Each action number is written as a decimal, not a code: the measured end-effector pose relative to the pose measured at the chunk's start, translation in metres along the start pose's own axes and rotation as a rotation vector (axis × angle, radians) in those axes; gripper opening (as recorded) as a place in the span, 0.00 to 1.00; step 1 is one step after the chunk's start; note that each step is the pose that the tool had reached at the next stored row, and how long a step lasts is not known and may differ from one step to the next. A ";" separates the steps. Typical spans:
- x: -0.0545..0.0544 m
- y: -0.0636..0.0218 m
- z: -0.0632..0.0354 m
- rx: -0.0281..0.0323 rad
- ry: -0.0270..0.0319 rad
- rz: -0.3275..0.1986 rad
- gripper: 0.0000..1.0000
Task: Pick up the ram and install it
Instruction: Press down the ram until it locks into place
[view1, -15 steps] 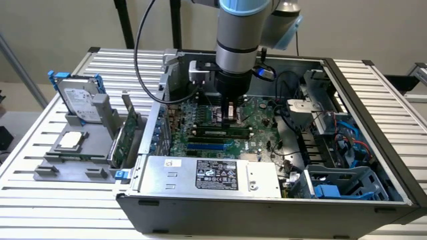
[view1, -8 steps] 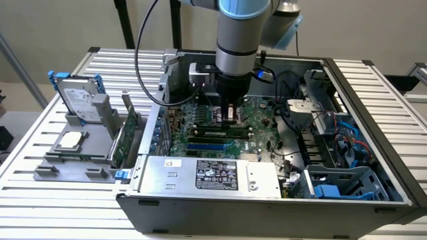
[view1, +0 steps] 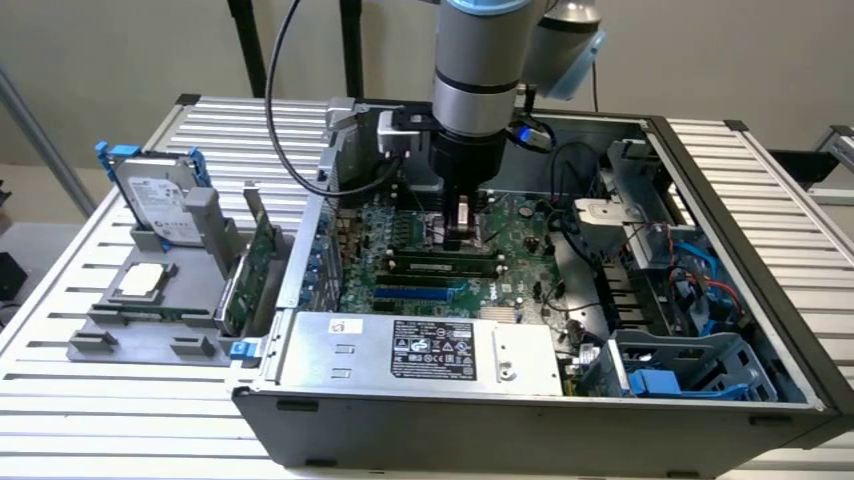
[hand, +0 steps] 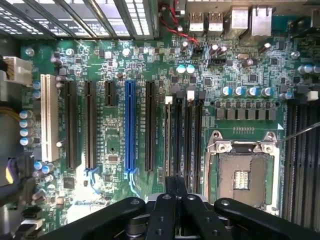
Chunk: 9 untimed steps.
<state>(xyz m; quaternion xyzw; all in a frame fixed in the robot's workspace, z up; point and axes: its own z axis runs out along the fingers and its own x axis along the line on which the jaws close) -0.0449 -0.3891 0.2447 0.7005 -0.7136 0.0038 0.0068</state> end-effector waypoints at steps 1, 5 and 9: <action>0.000 0.0000 -0.0010 -0.0002 0.0002 0.000 0.00; 0.000 0.0000 -0.0010 0.0000 0.0000 0.000 0.00; 0.000 0.0000 -0.0011 -0.0001 0.0002 0.000 0.00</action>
